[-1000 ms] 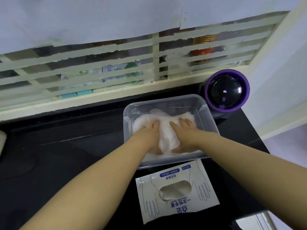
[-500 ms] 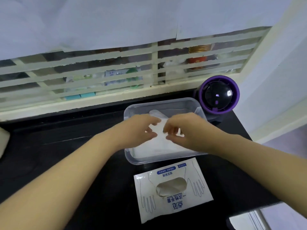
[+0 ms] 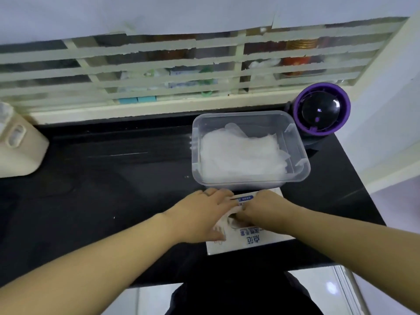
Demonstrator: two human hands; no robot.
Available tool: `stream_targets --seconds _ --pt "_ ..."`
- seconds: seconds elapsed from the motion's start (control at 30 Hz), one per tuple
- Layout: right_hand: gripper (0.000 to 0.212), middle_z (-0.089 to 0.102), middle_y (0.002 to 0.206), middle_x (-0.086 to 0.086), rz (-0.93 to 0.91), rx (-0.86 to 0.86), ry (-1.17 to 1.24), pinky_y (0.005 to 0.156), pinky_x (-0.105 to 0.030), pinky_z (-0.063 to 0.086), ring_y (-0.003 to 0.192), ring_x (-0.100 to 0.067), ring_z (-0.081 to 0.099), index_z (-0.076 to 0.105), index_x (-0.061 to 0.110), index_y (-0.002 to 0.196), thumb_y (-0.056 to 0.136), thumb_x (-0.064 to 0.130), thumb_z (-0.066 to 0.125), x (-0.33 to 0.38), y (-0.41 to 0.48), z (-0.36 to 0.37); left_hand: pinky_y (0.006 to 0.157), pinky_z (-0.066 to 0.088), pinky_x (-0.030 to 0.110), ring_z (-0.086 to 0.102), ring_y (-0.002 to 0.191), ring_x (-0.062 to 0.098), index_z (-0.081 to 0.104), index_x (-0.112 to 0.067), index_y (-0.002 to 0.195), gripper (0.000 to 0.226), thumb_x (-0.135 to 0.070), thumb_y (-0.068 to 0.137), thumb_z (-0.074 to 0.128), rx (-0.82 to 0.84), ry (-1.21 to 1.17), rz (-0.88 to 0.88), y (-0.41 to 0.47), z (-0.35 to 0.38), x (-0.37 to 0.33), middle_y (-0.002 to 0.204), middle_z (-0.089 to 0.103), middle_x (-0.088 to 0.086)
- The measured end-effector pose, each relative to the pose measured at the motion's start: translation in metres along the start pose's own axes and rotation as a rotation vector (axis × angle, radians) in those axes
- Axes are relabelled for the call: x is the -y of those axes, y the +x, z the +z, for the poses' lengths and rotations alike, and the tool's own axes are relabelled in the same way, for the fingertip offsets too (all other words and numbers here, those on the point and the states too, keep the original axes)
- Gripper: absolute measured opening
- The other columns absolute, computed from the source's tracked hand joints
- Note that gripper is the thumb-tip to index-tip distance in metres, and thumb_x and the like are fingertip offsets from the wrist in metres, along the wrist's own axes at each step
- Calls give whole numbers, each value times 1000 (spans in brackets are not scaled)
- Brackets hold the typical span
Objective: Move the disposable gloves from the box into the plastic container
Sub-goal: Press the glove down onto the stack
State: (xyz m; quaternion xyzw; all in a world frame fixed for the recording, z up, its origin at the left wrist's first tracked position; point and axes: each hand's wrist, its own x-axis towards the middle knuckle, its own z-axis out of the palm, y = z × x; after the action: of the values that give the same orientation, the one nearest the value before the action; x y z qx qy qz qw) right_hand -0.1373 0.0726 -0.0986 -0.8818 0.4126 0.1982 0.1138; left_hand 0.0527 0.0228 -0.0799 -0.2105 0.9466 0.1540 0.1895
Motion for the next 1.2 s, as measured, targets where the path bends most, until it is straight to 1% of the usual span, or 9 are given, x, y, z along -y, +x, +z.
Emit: stream_targets --seconds 0.17,0.23,0.3,0.43,0.57,0.7,0.8,1.03,1.2 --pt "36 56 52 0 -7 -110 20 36 -27 38 36 -23 48 42 25 65 72 20 77 -1 7 15 121 6 43 1 149 17 -3 -23 155 114 -72 75 62 90 -53 -99 0 24 3 162 -14 -3" --pt "9 59 58 -2 14 -125 38 39 -28 36 42 -25 53 61 20 76 84 22 58 -1 3 14 121 5 45 1 149 17 -4 -23 155 115 -71 75 62 96 -53 -97 1 23 4 162 -14 -3" --pt "21 59 60 3 20 -201 47 42 -27 29 44 -21 52 71 23 84 86 24 50 0 -2 14 122 3 44 1 149 18 -5 -23 155 114 -70 76 62 103 -49 -99 1 22 2 162 -15 -3" --pt "19 53 59 10 43 -366 106 42 -22 26 43 -12 43 69 26 67 63 13 83 -1 -21 3 121 5 44 2 149 19 -5 -23 155 113 -68 77 63 105 -57 -104 1 21 0 162 -14 -3" --pt "24 52 68 12 164 -657 408 45 -22 40 52 -8 48 75 21 82 86 27 52 2 -38 -25 121 7 47 5 148 21 -3 -21 156 113 -69 77 63 124 -48 -114 0 19 -3 163 -10 -1" --pt "15 54 72 13 397 -934 607 62 -13 43 63 -1 51 69 16 82 90 12 56 -2 -53 -66 119 15 48 27 139 26 30 -15 147 94 -65 76 67 124 -37 -129 -1 9 -8 151 28 5" --pt "22 53 74 14 565 -855 817 64 -9 40 65 0 51 56 28 74 94 19 55 -10 -61 -89 115 27 45 34 135 22 31 -23 141 87 -60 73 72 67 -143 -109 -3 4 -9 148 30 -2" --pt "22 70 97 -6 555 -619 1902 83 -35 52 98 -25 63 68 13 102 97 19 48 -24 -68 -88 106 44 30 54 123 2 17 -32 151 108 -59 65 76 23 -1399 -112 -14 -48 -11 144 45 -13" --pt "28 68 96 -11 452 -587 2322 95 -41 47 96 -25 62 75 10 86 85 25 52 -25 -55 -82 97 51 37 62 116 22 55 -15 127 56 -40 78 68 -297 -1894 -177 -6 -74 -9 125 65 5"
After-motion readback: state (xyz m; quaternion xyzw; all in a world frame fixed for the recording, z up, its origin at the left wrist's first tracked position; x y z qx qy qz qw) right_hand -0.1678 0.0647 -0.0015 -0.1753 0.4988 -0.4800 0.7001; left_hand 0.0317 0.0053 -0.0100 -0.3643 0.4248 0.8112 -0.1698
